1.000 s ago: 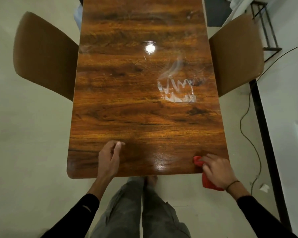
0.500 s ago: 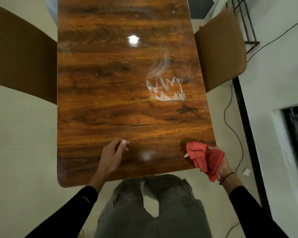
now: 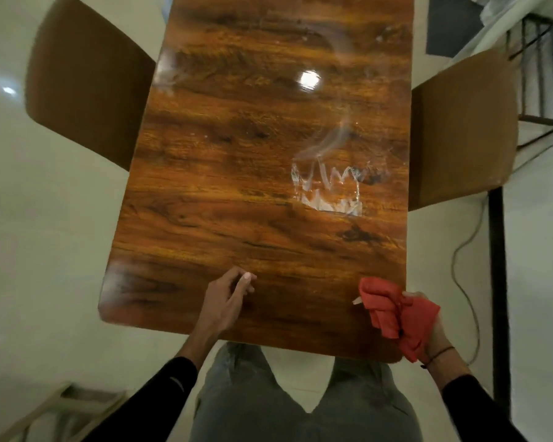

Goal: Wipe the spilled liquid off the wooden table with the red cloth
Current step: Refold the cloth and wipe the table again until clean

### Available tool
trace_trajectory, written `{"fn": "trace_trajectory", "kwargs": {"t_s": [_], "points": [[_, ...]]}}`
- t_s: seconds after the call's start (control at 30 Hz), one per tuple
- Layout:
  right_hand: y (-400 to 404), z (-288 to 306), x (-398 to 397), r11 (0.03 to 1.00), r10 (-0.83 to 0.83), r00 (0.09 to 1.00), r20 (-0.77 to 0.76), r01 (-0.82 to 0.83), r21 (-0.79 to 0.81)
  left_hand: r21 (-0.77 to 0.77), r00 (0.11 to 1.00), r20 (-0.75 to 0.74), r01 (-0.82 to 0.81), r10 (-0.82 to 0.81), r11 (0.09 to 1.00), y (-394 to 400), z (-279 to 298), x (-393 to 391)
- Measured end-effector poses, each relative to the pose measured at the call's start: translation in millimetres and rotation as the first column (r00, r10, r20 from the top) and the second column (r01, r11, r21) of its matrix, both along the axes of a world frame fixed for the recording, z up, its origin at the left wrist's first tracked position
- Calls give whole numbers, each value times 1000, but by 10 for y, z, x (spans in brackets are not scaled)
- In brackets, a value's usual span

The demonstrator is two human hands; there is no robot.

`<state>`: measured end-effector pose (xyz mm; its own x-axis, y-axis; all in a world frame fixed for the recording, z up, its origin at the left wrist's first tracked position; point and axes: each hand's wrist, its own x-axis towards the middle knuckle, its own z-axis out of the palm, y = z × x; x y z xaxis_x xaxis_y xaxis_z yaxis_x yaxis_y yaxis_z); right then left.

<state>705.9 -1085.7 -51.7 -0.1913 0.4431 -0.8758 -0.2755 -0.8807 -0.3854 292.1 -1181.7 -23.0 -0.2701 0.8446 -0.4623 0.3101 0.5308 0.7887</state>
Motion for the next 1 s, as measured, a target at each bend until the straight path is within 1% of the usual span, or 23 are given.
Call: {"fn": "trace_trajectory", "kwargs": {"t_s": [0.1,0.2,0.23,0.33,0.4,0.5,0.57,0.73,0.87,1.0], "points": [[290,25,348,994,112,991,-75,-112,9,1,993,-39,-108,108,994,-22,61,384],[594,106,669,987,163,980,-118,-162,14,7,971,-61,-231,231,973,-31,146,878],[675,155,764,984,178,972,-153,-177,19,-5,967,-65,-247,247,969,-4,190,1051],[863,297,1014,971,238,914,-328,-227,73,-36,967,-77,-246,242,969,140,325,1533],[945,294,1124,958,287,908,-306,-272,89,-28,965,-79,-253,250,967,240,386,1792],[1034,177,1184,969,241,954,-176,-247,-10,5,958,-67,-279,279,960,356,403,2059],[1111,62,1199,958,273,947,-167,-284,-46,27,952,-45,-303,304,953,382,354,2167],[1343,28,1057,929,364,916,-170,-370,0,-1,947,-45,-318,318,948,388,239,2287],[1611,87,930,904,424,888,-179,-428,20,4,902,-46,-430,430,903,367,292,2433],[1910,127,872,853,520,844,-131,-521,27,-68,853,-49,-522,519,850,389,274,2642]]}}
